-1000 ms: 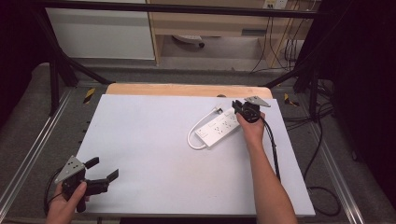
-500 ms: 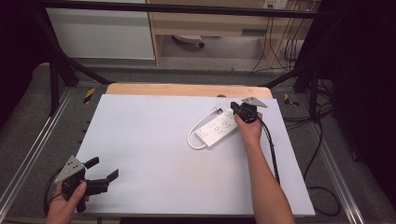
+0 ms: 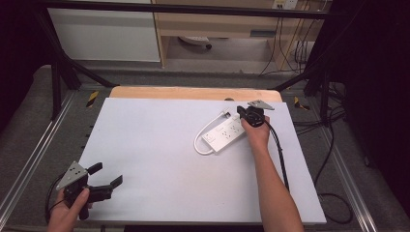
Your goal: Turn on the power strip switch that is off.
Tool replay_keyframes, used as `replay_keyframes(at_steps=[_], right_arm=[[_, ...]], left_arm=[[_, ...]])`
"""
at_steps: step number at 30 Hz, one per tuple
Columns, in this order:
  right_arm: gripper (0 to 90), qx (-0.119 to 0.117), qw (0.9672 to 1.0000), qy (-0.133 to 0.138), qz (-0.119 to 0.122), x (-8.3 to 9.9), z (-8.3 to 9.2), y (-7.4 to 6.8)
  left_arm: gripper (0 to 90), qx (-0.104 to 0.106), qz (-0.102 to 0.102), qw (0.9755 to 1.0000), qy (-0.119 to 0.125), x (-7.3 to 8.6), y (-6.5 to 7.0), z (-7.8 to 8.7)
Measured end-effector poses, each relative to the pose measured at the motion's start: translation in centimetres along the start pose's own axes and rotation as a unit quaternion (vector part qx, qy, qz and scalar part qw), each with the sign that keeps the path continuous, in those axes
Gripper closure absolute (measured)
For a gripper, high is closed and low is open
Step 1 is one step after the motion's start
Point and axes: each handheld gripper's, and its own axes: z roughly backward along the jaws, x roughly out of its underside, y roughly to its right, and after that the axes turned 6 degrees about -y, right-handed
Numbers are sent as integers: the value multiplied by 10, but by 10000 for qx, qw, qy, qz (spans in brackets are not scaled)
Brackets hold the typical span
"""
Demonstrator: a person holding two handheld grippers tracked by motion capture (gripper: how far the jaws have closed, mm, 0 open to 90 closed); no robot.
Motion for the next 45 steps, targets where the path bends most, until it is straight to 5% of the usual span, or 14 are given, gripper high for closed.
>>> replay_keyframes(at_steps=[45], right_arm=[[888,-195,9991,-378,57,11,-6,-9]], left_arm=[[57,8,-7,10000,-3,0,0,0]])
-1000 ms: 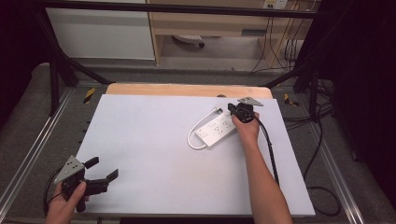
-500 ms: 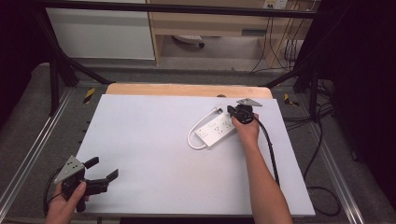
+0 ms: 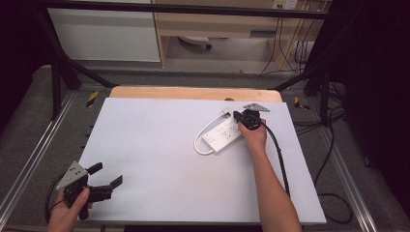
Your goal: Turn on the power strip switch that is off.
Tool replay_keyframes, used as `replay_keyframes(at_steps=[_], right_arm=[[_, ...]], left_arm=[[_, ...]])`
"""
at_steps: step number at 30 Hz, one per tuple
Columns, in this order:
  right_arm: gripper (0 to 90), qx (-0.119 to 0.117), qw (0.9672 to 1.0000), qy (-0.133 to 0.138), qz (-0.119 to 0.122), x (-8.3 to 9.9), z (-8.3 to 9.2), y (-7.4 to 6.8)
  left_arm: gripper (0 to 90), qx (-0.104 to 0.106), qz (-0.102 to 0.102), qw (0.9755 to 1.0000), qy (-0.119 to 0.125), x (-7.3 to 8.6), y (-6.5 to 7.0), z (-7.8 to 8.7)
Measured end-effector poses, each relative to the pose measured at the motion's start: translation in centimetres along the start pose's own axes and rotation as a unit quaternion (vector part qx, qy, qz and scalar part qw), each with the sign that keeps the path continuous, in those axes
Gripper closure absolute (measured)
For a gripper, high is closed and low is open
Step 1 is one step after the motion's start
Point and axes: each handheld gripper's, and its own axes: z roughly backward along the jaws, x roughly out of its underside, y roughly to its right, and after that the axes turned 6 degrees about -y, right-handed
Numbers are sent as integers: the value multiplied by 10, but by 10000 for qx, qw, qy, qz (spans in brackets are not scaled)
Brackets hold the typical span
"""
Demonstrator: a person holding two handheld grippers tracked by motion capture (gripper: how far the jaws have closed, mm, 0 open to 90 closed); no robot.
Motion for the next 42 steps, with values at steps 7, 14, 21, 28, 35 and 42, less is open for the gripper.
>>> replay_keyframes(at_steps=[7,14,21,28,35,42], right_arm=[[888,-7,10000,-20,19,3,-1,-3],[889,-2,10000,-20,29,4,1,-3],[890,26,10000,-25,66,5,1,-4],[895,43,10000,-33,82,5,2,-4],[899,83,9999,-48,84,6,2,-4],[900,91,9999,-52,82,6,2,-3]], left_arm=[[57,-2,-19,10000,-10,0,0,0],[57,1,-11,10000,-10,0,0,0],[57,-2,-15,10000,-17,0,1,0],[57,10,-26,10000,-15,0,1,0],[57,11,-27,10000,-14,0,2,0],[57,17,-29,10000,-20,0,2,-1]])
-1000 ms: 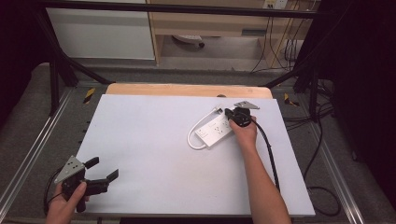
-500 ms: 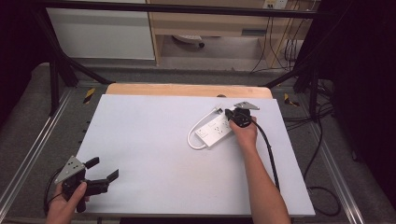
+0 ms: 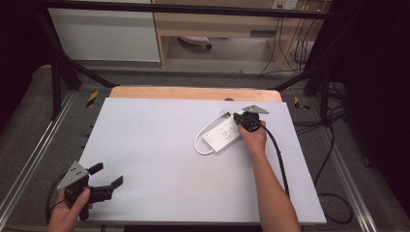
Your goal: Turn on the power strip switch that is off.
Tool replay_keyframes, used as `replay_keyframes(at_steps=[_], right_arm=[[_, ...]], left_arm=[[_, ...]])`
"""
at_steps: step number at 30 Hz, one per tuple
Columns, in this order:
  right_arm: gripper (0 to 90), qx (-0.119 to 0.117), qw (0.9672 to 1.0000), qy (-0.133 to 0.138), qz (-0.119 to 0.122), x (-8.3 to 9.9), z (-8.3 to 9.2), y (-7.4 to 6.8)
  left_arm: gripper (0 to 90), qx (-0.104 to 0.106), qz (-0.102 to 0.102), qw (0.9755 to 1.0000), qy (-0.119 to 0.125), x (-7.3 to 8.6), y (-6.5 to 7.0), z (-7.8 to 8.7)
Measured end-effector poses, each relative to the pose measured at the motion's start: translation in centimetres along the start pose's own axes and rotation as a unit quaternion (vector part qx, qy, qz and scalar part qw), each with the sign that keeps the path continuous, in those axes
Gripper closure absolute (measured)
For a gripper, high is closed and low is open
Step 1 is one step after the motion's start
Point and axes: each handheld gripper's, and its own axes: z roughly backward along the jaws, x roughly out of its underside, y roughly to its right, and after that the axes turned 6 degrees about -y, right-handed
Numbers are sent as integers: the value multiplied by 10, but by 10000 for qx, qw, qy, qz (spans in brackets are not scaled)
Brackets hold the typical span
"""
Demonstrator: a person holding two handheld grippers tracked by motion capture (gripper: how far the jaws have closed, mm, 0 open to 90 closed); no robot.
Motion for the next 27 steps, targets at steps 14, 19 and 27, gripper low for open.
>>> replay_keyframes(at_steps=[14,19,27], right_arm=[[900,-45,9999,-70,-65,-1,-1,-2],[898,-45,10000,3,19,-4,2,-2],[886,10,10000,14,42,-8,9,2]], left_arm=[[57,-11,-9,10000,4,0,0,0],[57,-3,0,10000,4,0,0,0],[57,-8,-19,10000,7,0,0,0]])
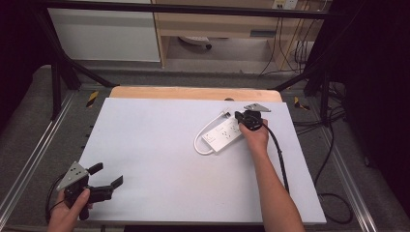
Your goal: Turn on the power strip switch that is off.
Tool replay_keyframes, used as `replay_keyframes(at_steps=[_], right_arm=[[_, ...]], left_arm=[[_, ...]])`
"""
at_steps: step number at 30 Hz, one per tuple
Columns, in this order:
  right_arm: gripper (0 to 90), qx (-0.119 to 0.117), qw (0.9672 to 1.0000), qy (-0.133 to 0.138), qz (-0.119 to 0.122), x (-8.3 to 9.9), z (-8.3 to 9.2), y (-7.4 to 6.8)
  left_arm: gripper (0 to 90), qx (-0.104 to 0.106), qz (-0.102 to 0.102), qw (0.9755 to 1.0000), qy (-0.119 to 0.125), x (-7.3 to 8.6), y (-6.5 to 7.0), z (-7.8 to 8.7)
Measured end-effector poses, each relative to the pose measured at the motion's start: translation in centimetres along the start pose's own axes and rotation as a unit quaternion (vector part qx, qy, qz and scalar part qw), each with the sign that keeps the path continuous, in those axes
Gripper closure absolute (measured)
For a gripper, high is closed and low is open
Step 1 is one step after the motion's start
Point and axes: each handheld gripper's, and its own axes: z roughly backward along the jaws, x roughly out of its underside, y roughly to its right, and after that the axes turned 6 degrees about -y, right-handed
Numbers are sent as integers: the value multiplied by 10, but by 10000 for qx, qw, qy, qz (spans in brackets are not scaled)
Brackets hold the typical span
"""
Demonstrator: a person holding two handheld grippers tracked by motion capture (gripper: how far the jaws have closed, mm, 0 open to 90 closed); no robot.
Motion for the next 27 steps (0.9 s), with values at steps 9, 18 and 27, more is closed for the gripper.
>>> replay_keyframes(at_steps=[9,18,27], right_arm=[[864,-41,10000,91,-12,-7,9,0],[848,-87,9999,143,-22,-10,15,1],[823,-157,9997,188,-19,-14,21,0]], left_arm=[[57,4,0,10000,3,0,0,0],[57,1,-5,10000,-1,0,1,0],[57,-5,-14,10000,-12,0,1,0]])
